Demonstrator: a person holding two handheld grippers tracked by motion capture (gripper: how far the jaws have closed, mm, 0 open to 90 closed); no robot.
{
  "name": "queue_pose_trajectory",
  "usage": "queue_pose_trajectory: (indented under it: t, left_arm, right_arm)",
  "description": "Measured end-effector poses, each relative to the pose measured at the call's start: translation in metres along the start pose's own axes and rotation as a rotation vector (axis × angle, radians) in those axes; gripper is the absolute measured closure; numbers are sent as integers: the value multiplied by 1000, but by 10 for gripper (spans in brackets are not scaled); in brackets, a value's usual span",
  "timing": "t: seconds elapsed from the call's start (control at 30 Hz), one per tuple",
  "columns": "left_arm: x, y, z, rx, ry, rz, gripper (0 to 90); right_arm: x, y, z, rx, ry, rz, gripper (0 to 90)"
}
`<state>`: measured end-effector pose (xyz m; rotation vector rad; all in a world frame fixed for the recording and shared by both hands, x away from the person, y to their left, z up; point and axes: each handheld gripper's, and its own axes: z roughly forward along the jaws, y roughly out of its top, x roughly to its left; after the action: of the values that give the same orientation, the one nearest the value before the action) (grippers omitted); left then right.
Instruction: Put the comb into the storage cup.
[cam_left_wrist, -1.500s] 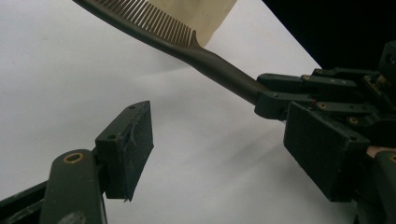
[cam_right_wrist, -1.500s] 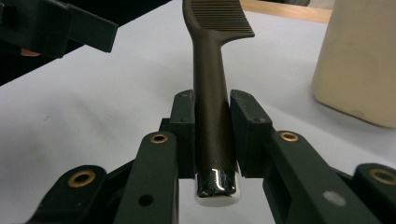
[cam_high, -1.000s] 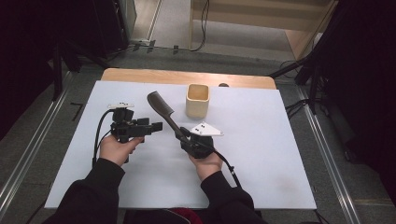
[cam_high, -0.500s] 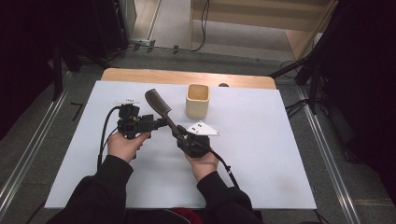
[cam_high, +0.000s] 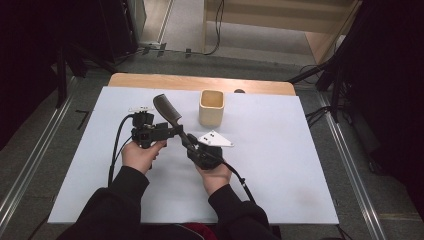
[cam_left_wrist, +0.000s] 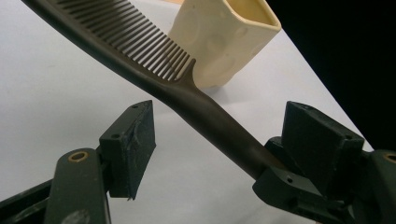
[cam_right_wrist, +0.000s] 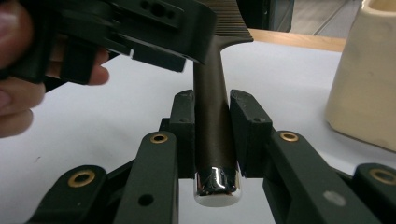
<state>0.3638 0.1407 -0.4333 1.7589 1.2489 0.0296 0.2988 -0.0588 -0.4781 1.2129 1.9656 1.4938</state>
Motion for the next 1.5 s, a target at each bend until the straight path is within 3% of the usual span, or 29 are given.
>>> queue_pose_trajectory:
  t: [0.53,0.73,0.97,1.5]
  left_arm:
    - [-1,-2,13,-8,3,-87,382]
    - [1,-3,13,-10,-6,-123,504]
    - [10,-6,11,-22,-48,-202,571]
    - [15,-5,6,-35,-136,-267,681]
  right_arm:
    - [3,0,1,-7,0,21,703]
    - [5,0,0,-16,-4,23,703]
    - [7,-2,3,-16,-3,28,702]
    - [7,-4,7,7,9,8,700]
